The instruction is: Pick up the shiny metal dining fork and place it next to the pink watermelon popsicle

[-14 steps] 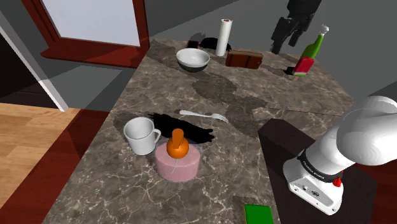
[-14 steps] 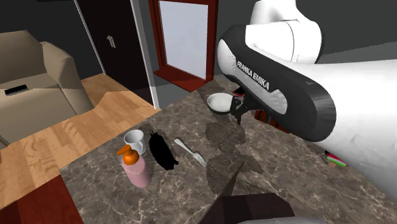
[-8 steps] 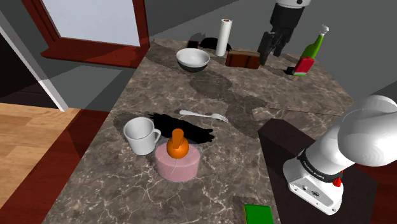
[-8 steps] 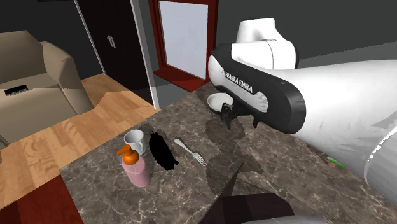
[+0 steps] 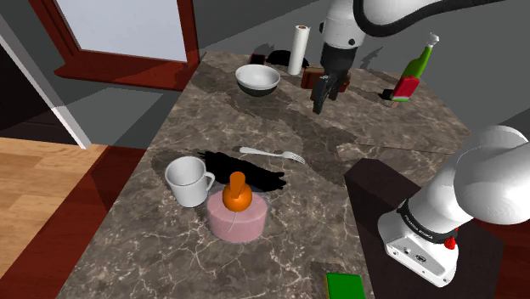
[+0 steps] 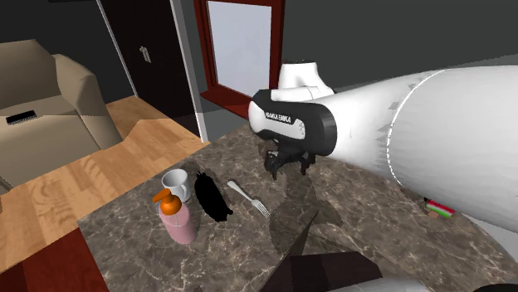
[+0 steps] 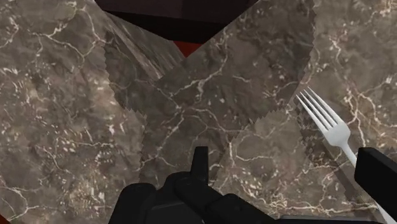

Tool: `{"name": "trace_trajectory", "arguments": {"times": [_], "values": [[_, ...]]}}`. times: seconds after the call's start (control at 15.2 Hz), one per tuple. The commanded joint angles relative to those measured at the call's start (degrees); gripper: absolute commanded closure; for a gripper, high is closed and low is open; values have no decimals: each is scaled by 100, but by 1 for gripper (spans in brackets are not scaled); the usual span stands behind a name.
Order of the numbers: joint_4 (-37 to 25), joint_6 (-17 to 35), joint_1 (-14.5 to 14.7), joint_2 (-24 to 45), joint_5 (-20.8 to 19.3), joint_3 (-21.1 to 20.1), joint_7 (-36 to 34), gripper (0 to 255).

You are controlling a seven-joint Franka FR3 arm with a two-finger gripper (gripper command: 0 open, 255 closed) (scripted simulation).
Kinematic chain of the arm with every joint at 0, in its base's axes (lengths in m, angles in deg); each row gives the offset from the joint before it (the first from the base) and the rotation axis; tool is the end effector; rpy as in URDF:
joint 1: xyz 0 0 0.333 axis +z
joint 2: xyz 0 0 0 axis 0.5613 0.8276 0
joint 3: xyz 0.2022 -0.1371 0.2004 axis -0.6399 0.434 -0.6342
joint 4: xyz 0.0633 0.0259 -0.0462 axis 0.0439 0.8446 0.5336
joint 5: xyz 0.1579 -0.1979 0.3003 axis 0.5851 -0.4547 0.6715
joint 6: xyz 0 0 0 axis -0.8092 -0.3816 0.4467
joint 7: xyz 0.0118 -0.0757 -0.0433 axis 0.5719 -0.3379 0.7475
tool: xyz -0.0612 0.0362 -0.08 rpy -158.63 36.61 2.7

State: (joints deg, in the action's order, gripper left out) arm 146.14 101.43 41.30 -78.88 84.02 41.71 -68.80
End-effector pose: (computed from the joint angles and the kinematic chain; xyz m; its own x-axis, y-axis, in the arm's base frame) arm 0.3820 0.0627 0.4564 0.9871 0.1400 -0.0780 0.1406 -0.9901 0.0026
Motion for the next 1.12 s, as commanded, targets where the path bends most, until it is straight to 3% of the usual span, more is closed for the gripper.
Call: {"name": "trace_trajectory", "arguments": {"times": [0.0, 0.66, 1.06], "values": [[19, 294, 128, 313, 106, -46, 125, 0], [-157, 1590, 735, 2006, 648, -384, 767, 0], [30, 2047, 770, 2280, 690, -426, 796, 0]]}}
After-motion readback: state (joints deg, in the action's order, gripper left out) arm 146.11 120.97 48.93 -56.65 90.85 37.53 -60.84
